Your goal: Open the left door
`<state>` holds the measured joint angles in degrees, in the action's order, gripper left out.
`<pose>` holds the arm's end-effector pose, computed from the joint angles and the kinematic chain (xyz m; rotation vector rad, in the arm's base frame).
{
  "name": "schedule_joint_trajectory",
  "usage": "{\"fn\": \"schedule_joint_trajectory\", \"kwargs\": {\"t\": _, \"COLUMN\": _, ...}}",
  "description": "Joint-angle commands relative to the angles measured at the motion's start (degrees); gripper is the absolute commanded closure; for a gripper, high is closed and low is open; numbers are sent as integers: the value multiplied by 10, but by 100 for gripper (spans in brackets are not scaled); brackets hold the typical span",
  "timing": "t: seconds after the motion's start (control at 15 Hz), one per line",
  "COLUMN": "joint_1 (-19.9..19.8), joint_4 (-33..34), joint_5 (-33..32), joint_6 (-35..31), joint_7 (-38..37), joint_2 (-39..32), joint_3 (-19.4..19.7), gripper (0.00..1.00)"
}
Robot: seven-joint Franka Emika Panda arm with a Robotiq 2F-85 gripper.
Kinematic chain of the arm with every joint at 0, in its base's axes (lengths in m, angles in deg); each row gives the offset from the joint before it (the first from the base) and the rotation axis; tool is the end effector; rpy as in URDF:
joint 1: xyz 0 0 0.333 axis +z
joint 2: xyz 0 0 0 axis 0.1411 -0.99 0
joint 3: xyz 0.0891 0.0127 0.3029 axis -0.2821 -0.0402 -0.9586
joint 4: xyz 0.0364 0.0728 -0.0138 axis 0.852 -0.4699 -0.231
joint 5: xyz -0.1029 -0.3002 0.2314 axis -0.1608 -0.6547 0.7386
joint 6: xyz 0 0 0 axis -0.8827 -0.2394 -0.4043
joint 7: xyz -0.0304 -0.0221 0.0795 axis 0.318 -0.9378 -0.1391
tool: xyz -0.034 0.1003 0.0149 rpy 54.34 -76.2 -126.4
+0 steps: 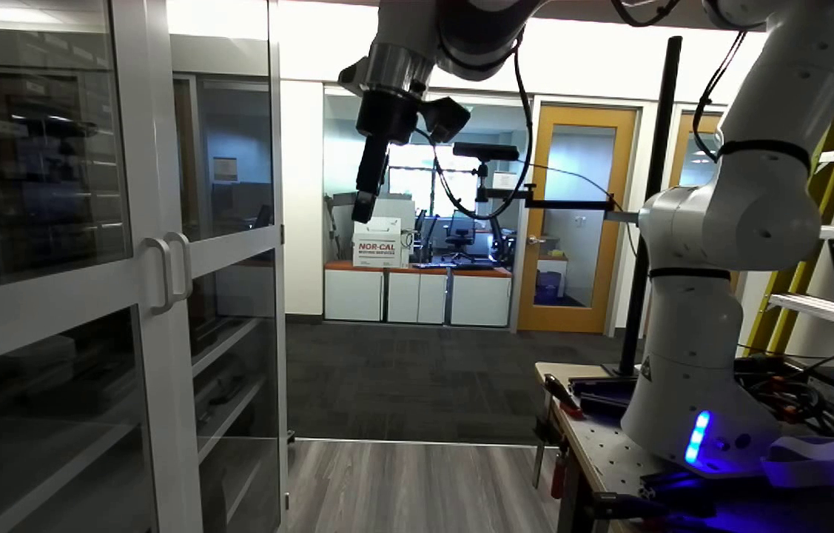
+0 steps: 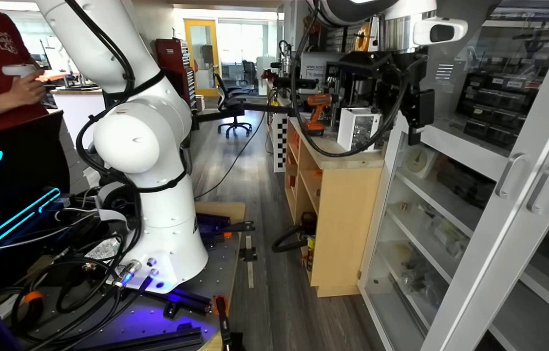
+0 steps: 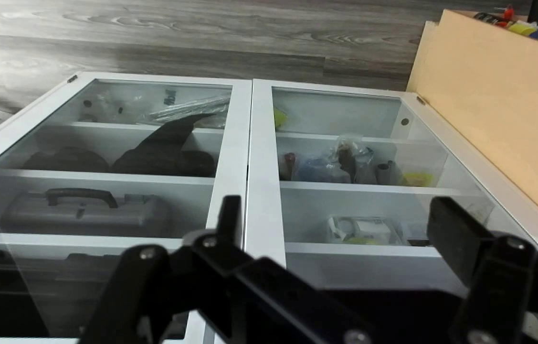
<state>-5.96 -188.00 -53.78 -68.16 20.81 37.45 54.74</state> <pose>0.4559 0.0137 0.4771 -3.0754 -0.2109 -0.3858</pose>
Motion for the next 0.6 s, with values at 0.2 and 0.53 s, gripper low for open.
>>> {"fn": "schedule_joint_trajectory", "kwargs": {"t": 0.2, "joint_1": 4, "joint_4": 19, "joint_5": 5, "joint_6": -89, "joint_7": 26, "joint_2": -44, "joint_3": 7, "gripper": 0}}
{"fn": "schedule_joint_trajectory", "kwargs": {"t": 0.53, "joint_1": 1, "joint_4": 16, "joint_5": -1, "joint_6": -112, "joint_7": 9, "joint_2": -50, "joint_3": 2, "gripper": 0}}
